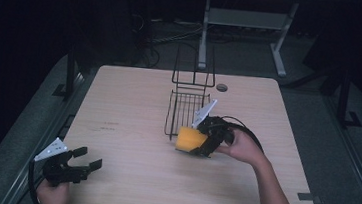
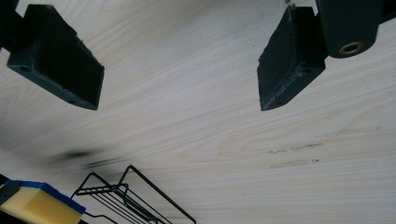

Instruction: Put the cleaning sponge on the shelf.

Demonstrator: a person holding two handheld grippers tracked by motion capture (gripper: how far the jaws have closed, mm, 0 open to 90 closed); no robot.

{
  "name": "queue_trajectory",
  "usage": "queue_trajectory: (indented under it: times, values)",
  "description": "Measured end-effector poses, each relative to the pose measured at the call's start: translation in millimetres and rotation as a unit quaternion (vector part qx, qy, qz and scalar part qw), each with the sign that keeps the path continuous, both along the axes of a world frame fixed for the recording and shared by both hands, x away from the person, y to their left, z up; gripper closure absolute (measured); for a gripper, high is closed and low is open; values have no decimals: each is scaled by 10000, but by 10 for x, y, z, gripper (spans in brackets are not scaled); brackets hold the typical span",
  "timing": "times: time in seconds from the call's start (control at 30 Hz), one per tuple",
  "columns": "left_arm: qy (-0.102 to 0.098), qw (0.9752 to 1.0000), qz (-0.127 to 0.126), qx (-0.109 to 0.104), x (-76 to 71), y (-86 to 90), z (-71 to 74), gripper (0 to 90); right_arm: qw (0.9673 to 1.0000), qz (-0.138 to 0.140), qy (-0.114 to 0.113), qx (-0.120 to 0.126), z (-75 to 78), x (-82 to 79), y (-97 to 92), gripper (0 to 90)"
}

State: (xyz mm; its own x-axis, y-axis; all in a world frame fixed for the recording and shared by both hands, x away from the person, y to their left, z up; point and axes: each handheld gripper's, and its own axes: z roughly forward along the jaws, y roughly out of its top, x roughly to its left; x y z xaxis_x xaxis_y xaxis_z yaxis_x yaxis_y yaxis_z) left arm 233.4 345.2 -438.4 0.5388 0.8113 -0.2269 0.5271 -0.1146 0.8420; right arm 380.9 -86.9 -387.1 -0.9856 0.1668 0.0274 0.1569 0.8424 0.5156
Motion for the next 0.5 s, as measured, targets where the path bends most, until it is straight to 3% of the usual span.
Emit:
queue_trajectory:
  times: [0.5]
  values:
    - [3, 10000, -2, -8, 4, 4, -2, 140, 9999, 17, 119, -97, -18, 137, 105, 210]
